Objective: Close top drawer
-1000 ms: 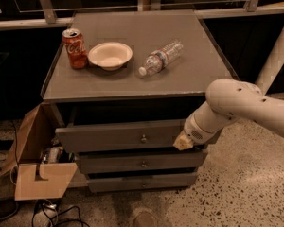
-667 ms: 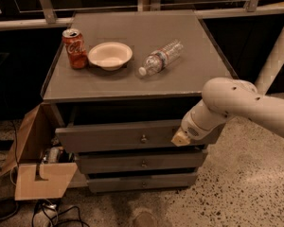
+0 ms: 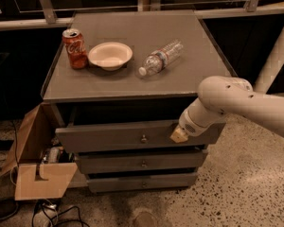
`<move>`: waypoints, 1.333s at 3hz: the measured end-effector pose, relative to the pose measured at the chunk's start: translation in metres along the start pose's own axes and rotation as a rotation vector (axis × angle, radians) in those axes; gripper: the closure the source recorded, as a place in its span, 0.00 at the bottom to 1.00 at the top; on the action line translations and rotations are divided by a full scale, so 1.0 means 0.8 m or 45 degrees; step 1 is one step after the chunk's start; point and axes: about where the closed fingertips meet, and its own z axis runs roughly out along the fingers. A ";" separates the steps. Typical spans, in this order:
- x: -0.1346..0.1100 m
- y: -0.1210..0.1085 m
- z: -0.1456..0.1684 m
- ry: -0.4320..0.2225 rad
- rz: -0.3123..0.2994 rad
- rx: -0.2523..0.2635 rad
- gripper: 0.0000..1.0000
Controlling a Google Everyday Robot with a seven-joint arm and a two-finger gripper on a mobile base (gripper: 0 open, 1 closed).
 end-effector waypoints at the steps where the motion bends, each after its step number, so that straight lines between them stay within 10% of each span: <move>1: 0.000 0.000 0.000 0.000 0.000 0.000 0.81; 4: 0.000 0.000 0.000 0.000 0.000 0.000 0.11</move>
Offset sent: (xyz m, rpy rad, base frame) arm 0.0000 0.0000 0.0000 0.0000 0.0000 0.0000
